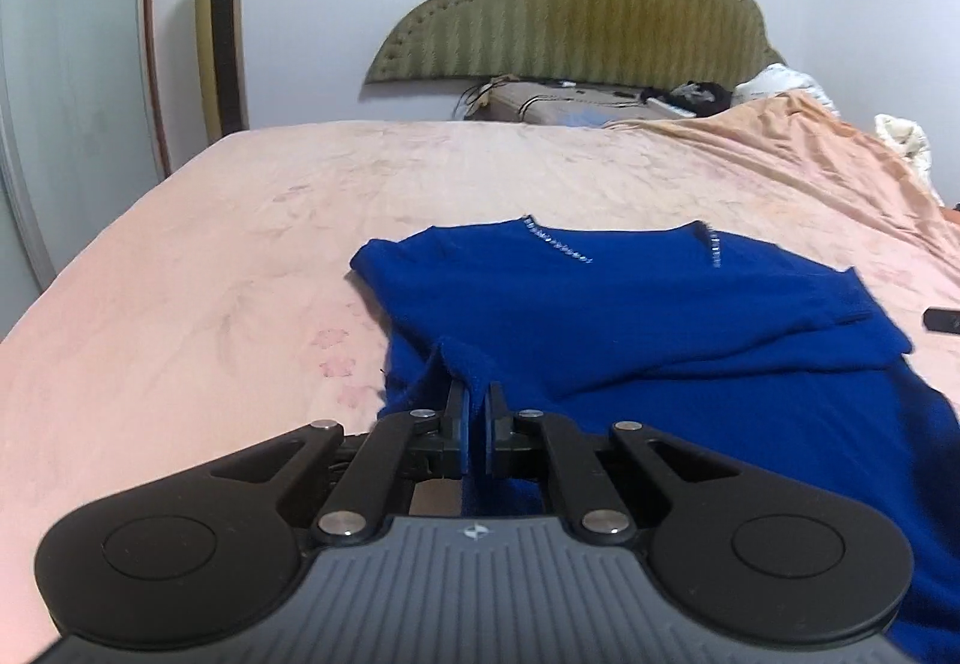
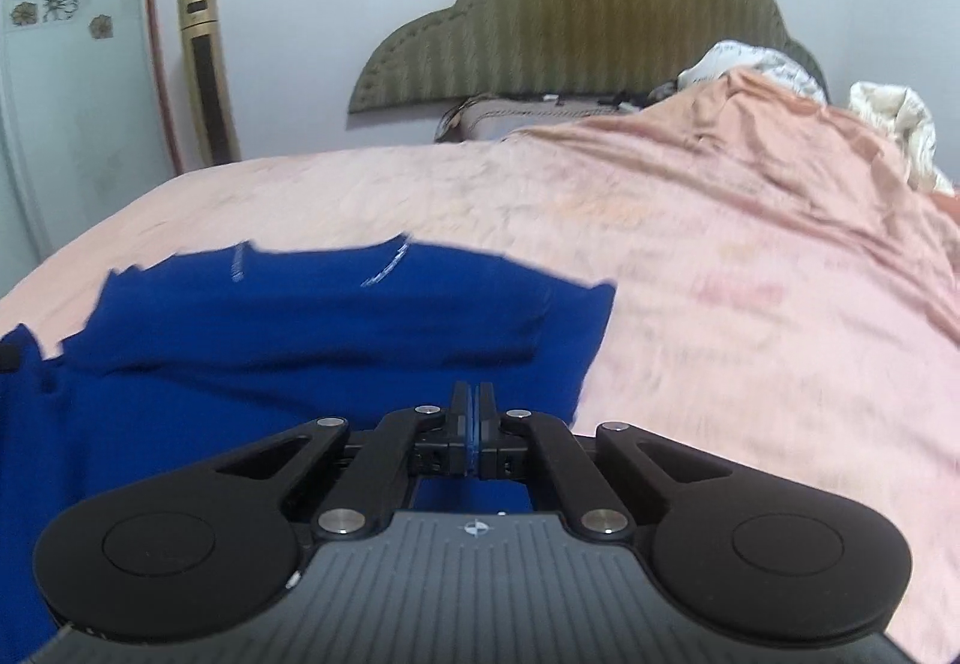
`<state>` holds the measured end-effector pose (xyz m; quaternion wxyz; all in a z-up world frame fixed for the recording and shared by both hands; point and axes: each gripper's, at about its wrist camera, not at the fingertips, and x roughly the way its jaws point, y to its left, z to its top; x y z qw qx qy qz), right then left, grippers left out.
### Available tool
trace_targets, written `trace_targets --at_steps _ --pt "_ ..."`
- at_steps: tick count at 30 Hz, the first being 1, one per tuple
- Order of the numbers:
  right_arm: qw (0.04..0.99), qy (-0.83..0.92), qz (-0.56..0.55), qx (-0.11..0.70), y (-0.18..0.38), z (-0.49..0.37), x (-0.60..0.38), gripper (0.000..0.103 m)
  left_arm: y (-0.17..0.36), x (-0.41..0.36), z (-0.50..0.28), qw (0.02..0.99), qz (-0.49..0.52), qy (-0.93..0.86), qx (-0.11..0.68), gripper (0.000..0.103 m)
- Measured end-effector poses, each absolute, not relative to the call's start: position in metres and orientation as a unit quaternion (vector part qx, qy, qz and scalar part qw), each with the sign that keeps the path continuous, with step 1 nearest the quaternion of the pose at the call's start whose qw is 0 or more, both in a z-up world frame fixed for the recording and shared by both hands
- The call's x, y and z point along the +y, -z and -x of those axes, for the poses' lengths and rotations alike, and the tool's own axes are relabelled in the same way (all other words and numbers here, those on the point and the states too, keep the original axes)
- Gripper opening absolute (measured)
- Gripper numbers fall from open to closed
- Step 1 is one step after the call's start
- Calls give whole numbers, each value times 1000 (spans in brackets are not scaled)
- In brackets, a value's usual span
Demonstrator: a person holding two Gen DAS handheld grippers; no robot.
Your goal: Fold small clothes
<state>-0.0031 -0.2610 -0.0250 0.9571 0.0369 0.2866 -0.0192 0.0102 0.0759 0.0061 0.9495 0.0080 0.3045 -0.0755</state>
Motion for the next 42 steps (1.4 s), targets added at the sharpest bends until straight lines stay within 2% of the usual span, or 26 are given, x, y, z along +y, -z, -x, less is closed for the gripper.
trace_targets --at_steps 2,3,4,5,7,8,12,14,15,18,20,22,27,32,33,37,39,42 --pt "954 36 -68 290 28 -2 -271 2 -2 76 -14 944 -3 74 323 5" --pt "949 33 -95 298 29 -1 -280 8 -1 77 -13 941 0 79 328 5" --pt "944 24 -119 306 31 2 -286 19 1 79 -10 939 4 85 333 5" --pt "939 17 -135 315 35 6 -291 21 3 82 -6 938 5 88 336 5" --pt "929 -1 -152 337 42 19 -299 49 8 87 -1 933 6 91 348 6" --pt "925 -5 -156 345 46 28 -302 52 11 90 1 931 8 92 354 6" --pt "901 -51 -199 381 61 58 -306 52 25 104 4 916 47 112 383 9" --pt "899 -78 -186 388 63 70 -296 51 29 109 0 912 69 114 388 10" --pt "902 -86 -168 388 61 74 -288 44 30 110 -2 911 79 115 389 10" --pt "908 -91 -119 392 57 66 -266 8 31 113 -10 906 117 126 386 10" --pt "915 -92 -105 378 52 58 -254 8 31 110 -13 906 123 132 384 10" --pt "925 -93 -90 356 42 54 -247 8 29 106 -13 910 115 125 377 6" --pt "954 -61 -36 290 12 31 -238 8 20 109 -17 924 106 93 356 5" --pt "959 -11 -22 283 19 -13 -248 8 15 103 -27 940 56 52 333 5" --pt "954 7 -18 299 27 -21 -251 10 16 101 -29 938 46 48 339 5" --pt "945 37 -54 321 40 -15 -264 36 17 105 -20 932 49 47 356 7" --pt "946 41 -58 316 40 3 -270 42 16 107 -10 931 40 44 361 8" --pt "943 38 -74 323 39 30 -278 44 16 109 7 925 46 56 373 10"
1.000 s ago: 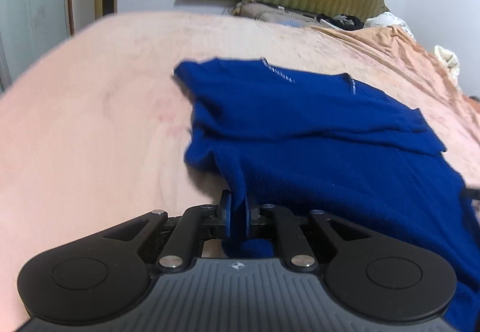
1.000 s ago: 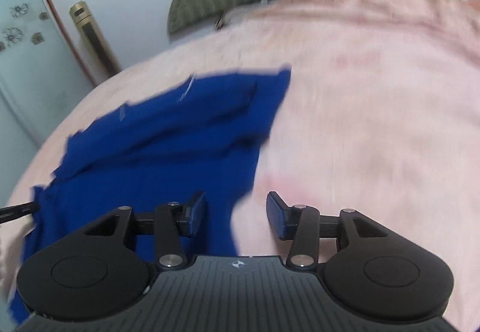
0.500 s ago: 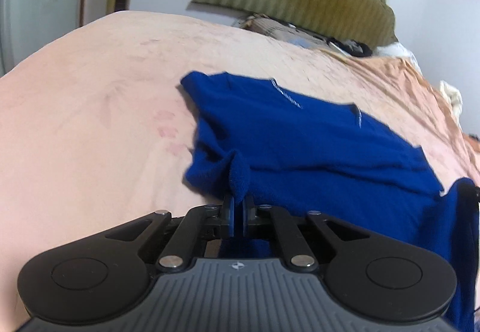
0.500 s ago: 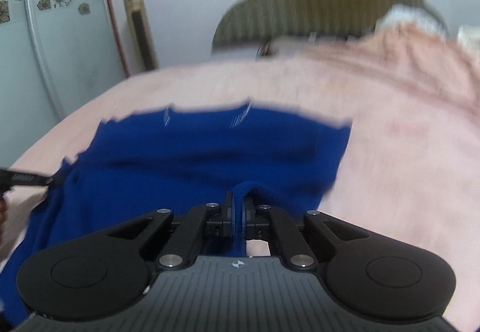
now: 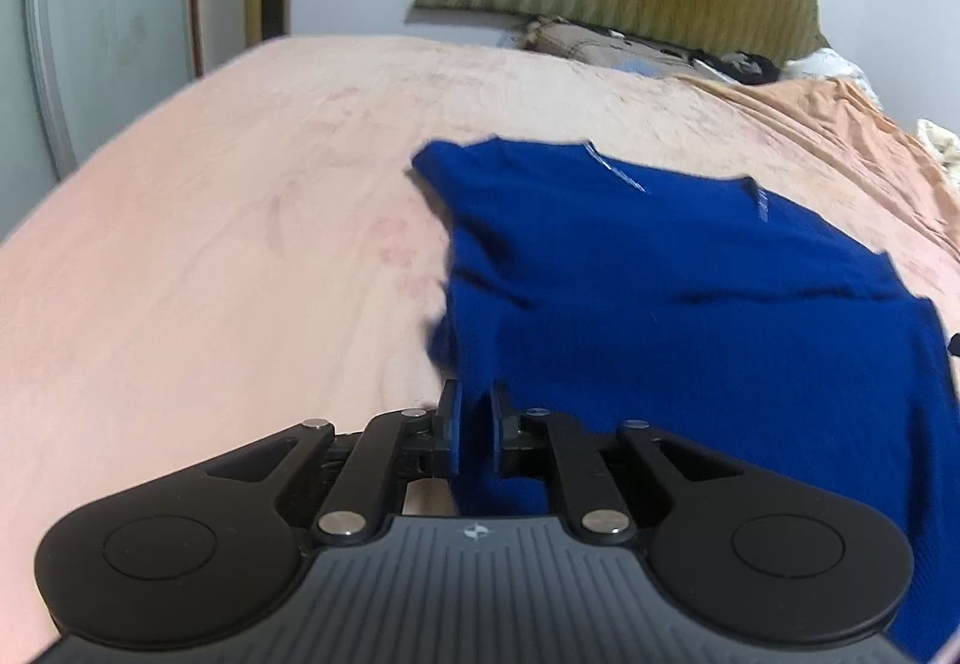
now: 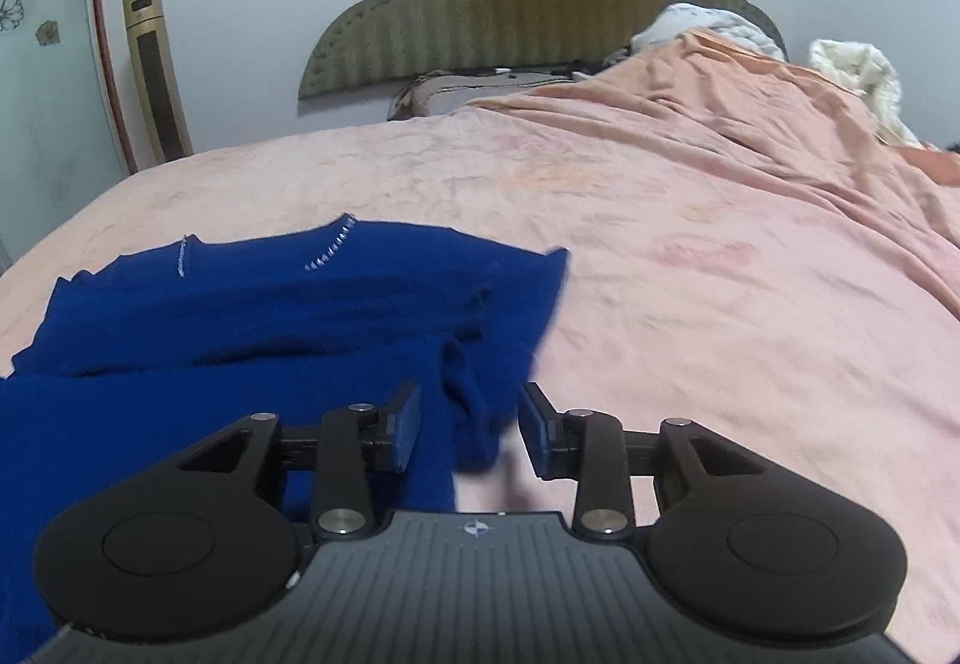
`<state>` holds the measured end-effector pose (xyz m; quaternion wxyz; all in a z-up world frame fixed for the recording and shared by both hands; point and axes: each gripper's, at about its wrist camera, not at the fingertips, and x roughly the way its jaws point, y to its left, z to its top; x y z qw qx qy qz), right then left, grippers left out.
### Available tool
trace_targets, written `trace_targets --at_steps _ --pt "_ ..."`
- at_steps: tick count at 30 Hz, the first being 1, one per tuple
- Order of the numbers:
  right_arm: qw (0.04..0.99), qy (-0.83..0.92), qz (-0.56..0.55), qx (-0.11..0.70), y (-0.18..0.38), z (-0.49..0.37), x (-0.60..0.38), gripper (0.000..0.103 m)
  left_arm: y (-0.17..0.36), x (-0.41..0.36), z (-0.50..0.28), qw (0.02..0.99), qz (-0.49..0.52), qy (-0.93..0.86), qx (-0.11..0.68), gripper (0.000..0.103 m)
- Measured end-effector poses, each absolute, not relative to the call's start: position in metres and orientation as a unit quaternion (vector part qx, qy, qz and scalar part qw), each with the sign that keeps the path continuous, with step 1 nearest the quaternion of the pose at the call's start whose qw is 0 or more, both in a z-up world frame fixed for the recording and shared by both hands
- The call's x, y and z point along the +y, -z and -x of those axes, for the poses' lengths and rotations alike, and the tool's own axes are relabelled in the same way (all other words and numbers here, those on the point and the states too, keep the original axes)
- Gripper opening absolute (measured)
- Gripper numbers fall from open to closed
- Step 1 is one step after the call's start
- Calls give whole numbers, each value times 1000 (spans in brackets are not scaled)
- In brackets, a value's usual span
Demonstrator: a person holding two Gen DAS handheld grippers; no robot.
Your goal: Fold small clothes
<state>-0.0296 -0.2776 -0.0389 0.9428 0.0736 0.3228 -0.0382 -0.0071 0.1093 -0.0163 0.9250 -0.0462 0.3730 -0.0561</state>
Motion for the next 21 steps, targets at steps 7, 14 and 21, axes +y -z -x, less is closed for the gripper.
trace_targets --at_steps 7,14,21 --pt "919 -26 -104 380 53 79 -280 50 25 107 52 907 75 98 403 16" --pt "908 -101 -127 387 56 115 -262 54 26 85 92 901 51 142 406 67" --pt "901 -132 -141 389 54 129 -252 54 27 70 112 903 24 152 400 67"
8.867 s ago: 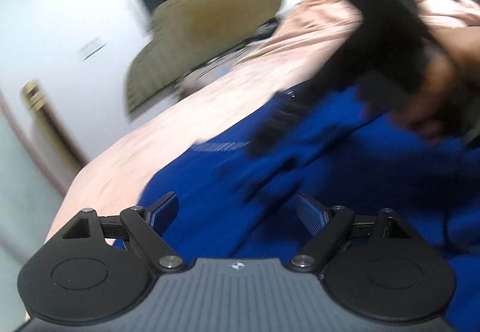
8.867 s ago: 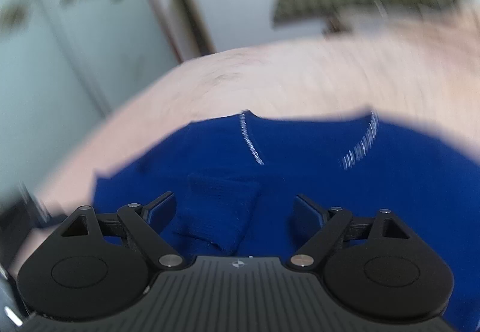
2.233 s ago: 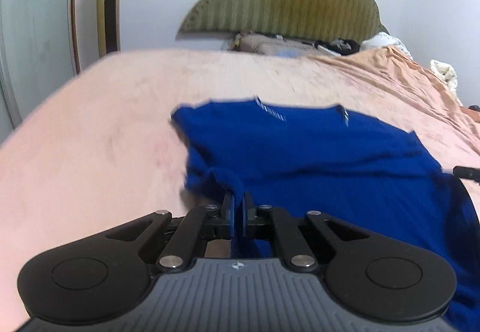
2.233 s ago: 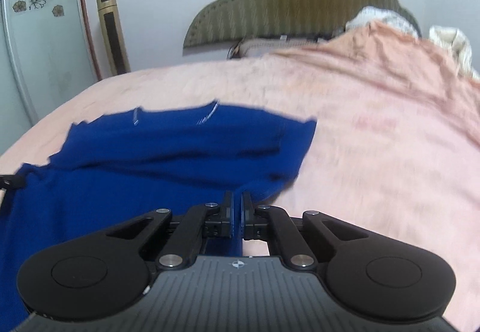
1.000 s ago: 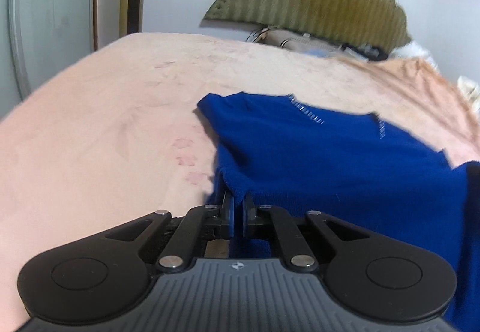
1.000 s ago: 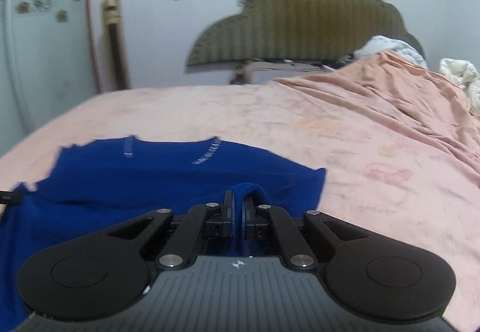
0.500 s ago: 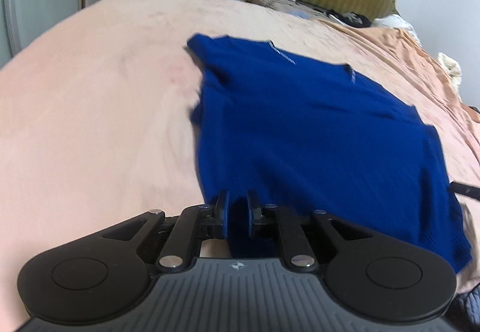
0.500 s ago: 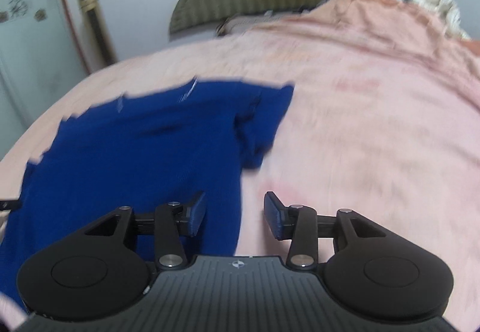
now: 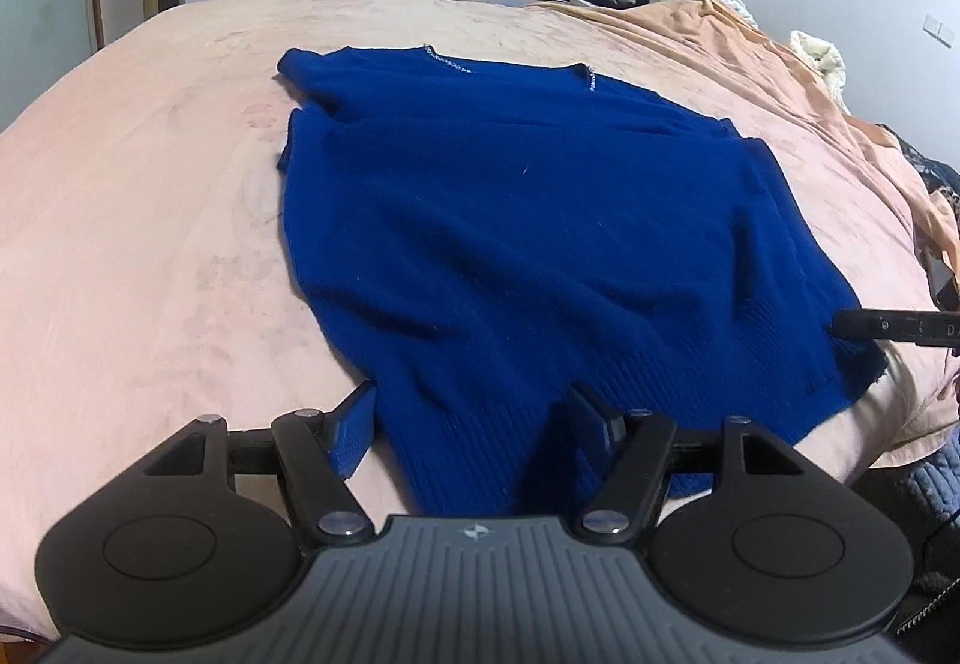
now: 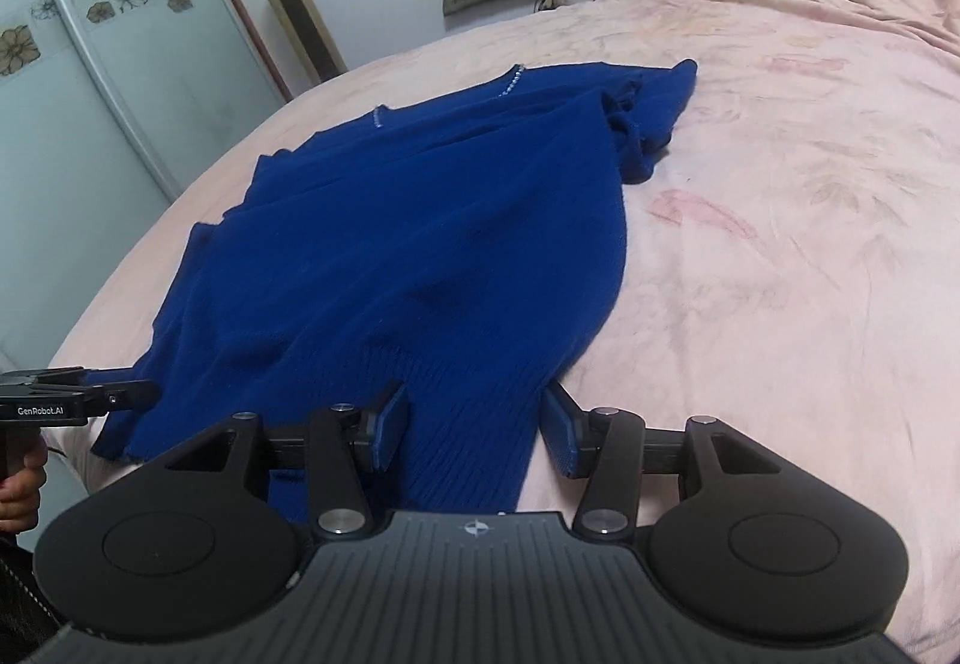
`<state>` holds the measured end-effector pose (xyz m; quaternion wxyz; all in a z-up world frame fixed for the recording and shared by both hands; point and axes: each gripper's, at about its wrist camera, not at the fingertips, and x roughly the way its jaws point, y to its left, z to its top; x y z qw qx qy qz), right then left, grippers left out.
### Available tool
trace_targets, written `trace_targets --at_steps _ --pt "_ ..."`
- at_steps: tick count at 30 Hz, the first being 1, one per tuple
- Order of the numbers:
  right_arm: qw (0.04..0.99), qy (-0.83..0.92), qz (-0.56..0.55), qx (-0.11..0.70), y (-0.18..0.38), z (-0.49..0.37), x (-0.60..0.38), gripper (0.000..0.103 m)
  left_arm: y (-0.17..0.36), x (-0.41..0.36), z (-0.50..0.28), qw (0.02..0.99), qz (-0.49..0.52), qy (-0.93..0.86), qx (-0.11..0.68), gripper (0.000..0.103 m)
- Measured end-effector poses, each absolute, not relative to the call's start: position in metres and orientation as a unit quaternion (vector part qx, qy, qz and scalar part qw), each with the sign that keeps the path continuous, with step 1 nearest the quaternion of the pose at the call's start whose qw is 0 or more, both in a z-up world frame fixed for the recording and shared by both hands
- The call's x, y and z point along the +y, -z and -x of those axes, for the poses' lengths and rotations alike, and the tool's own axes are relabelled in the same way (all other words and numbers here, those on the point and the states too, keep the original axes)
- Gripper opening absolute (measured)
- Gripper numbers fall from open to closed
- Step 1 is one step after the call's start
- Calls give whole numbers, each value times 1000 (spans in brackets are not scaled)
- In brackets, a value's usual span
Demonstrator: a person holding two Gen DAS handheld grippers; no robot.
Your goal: Fold small clothes
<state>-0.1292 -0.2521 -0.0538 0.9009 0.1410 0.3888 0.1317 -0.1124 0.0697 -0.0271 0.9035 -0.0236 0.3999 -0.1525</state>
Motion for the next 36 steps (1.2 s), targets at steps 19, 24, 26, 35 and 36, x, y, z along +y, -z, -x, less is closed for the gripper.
trace_targets --at_steps 19,24,26,35,36 --pt "923 -74 -35 376 53 142 -210 62 23 51 120 910 0 46 411 67" --pt "925 -66 -48 372 54 143 -211 62 23 45 121 911 -16 36 410 67" --pt "924 -68 -46 372 54 143 -211 63 23 43 122 912 -23 34 409 67" --pt "928 -85 -35 360 53 146 -206 25 22 31 127 912 -49 61 403 40" --pt "928 -86 -37 360 52 146 -207 21 21 29 128 913 -55 63 400 32"
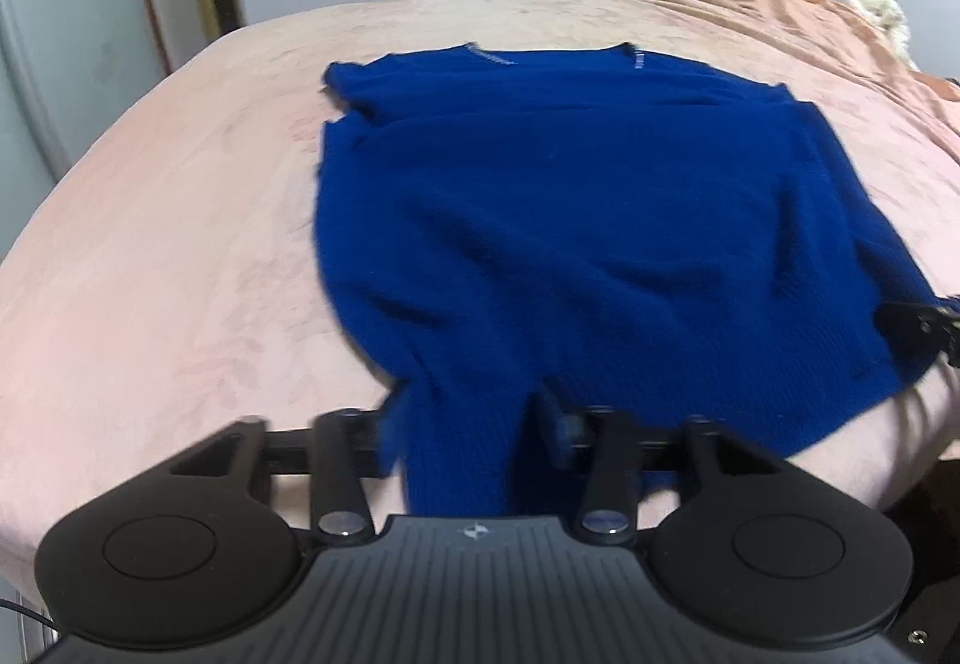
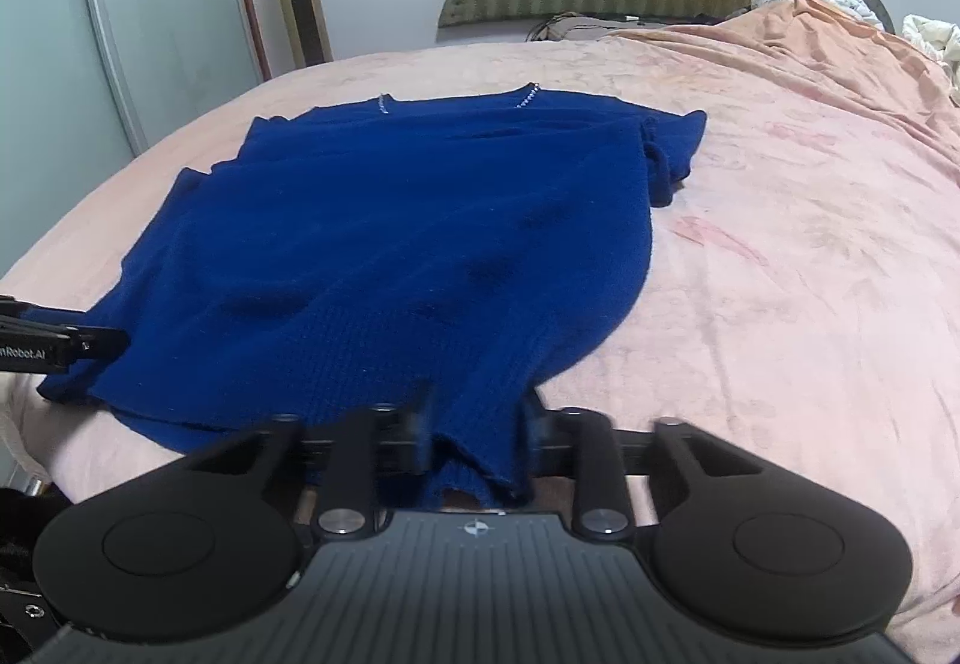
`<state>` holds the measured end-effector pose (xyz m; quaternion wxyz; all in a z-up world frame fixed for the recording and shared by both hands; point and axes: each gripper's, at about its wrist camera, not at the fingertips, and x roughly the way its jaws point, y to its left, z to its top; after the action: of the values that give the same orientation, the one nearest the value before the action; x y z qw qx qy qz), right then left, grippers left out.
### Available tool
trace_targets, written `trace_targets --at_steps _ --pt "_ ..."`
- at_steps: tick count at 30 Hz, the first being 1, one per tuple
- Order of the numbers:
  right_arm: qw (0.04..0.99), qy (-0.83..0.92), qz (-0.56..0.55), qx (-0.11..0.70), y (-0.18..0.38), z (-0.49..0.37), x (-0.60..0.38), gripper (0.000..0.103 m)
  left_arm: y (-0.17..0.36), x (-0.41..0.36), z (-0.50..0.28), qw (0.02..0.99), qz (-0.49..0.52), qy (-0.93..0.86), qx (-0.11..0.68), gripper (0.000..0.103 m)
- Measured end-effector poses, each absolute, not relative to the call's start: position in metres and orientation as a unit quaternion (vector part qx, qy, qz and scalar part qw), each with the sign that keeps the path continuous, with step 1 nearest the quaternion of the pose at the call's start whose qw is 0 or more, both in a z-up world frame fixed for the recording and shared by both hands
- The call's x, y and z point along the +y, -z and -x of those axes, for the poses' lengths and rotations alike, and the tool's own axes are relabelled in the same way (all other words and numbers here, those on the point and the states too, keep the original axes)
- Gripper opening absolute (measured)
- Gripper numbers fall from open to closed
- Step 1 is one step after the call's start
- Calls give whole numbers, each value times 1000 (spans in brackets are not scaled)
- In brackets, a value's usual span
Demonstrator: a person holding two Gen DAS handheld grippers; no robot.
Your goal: Fold small clothes
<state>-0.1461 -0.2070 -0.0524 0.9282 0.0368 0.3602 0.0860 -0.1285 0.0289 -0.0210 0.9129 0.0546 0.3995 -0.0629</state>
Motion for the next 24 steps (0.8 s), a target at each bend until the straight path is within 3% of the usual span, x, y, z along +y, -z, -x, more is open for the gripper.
trace_targets --at_steps 3,5,24 --pt "929 -87 -40 358 50 147 -208 16 21 21 131 917 -81 55 388 15" --pt "929 -88 -42 356 49 148 -208 15 20 20 131 917 -82 53 386 13" --pt "943 -101 -45 315 27 163 -207 14 8 24 141 929 -90 57 355 8"
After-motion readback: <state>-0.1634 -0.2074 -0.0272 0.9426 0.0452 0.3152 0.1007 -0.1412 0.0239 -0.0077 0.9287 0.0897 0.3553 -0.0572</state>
